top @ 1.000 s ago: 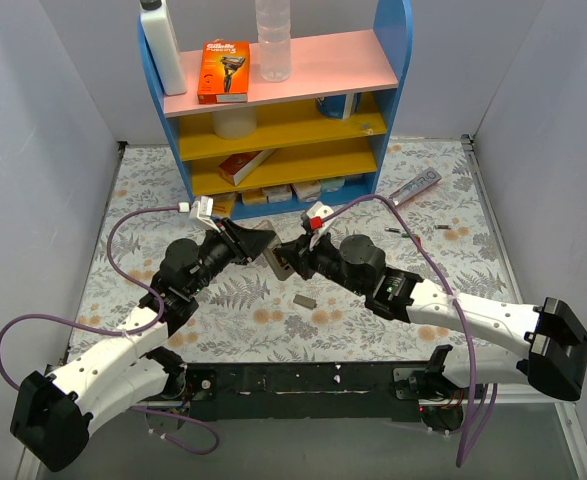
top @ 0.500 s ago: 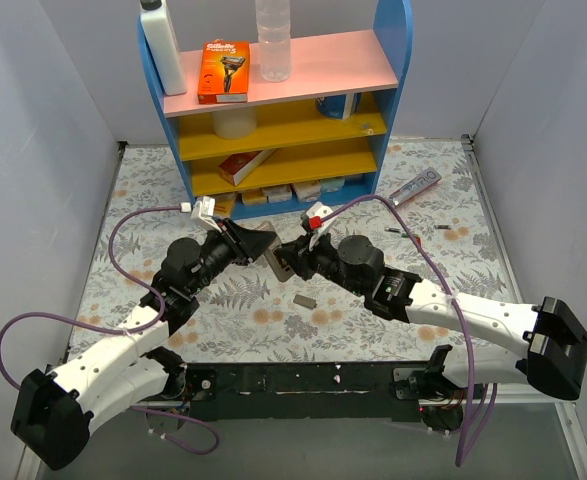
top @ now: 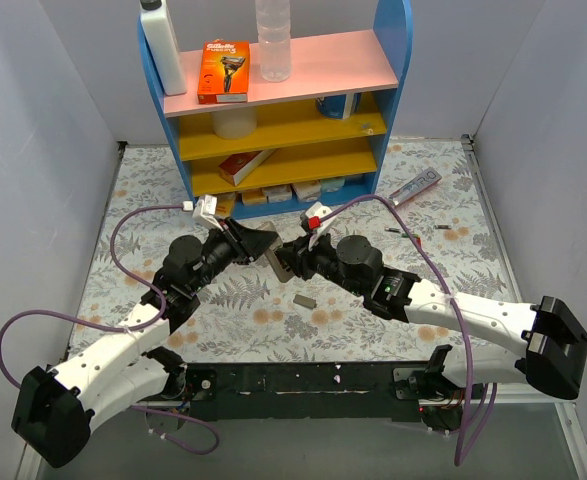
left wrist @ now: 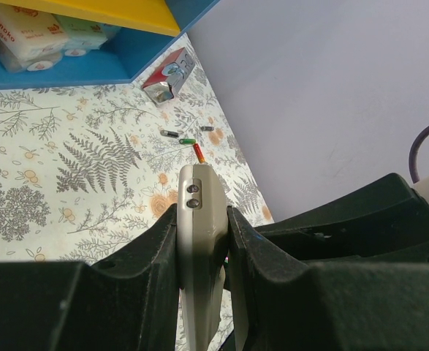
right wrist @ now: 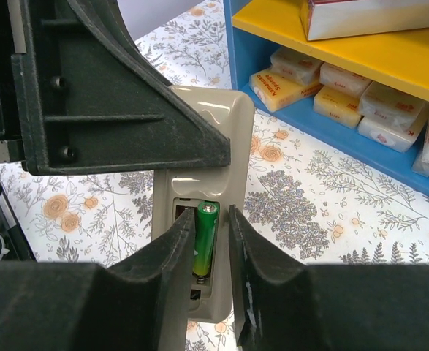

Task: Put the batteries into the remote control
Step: Load the battery into the remote control.

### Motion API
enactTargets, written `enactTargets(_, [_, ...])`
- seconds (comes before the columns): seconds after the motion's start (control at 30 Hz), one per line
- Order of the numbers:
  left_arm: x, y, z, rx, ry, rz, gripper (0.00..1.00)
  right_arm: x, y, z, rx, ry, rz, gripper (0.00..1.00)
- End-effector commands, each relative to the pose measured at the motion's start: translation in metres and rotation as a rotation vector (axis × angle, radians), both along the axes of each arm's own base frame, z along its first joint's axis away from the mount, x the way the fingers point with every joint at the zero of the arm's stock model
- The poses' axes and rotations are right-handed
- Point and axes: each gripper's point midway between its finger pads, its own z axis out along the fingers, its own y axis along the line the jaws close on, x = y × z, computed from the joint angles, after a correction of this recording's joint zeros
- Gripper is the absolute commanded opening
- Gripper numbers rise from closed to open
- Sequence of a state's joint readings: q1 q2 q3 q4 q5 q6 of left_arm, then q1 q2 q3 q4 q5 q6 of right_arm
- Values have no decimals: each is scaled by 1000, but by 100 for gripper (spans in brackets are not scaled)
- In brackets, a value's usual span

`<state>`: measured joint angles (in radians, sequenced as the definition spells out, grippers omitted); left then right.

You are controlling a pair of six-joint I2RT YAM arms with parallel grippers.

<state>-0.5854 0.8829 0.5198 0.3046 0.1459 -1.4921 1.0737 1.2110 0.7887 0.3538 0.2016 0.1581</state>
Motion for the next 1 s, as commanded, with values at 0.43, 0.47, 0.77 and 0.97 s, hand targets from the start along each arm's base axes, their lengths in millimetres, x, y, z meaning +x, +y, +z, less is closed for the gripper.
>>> enactTargets(0.43, [0,-5,28,-37,-26,-24,0,-2,-1,35,75,-45,10,40])
enactTargets(0.47, [1,-6,27,-35,-20,-25,0,-2,-1,36,74,-49,14,43])
enactTargets(0.77, [2,-8,22,-28,5,-31,0,-9,-7,51,95,-83,38,54])
enactTargets(0.97, [3,-9,21,-5,25,-34,0,-11,-20,66,69,-146,31,54])
